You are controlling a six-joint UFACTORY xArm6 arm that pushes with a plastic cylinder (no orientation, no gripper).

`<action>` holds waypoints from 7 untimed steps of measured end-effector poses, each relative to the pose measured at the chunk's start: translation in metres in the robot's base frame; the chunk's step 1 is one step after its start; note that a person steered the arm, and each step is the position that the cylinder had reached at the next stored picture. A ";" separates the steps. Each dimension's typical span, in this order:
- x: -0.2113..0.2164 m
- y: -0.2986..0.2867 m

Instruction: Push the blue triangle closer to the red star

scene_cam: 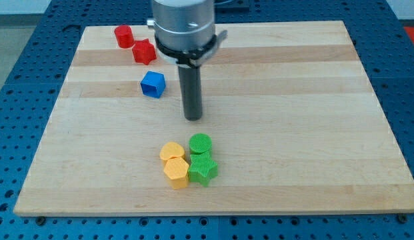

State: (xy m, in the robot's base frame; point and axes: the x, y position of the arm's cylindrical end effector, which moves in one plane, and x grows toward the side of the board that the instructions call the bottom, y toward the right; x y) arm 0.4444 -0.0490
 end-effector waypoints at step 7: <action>-0.140 -0.004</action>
State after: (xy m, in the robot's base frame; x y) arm 0.3041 -0.0528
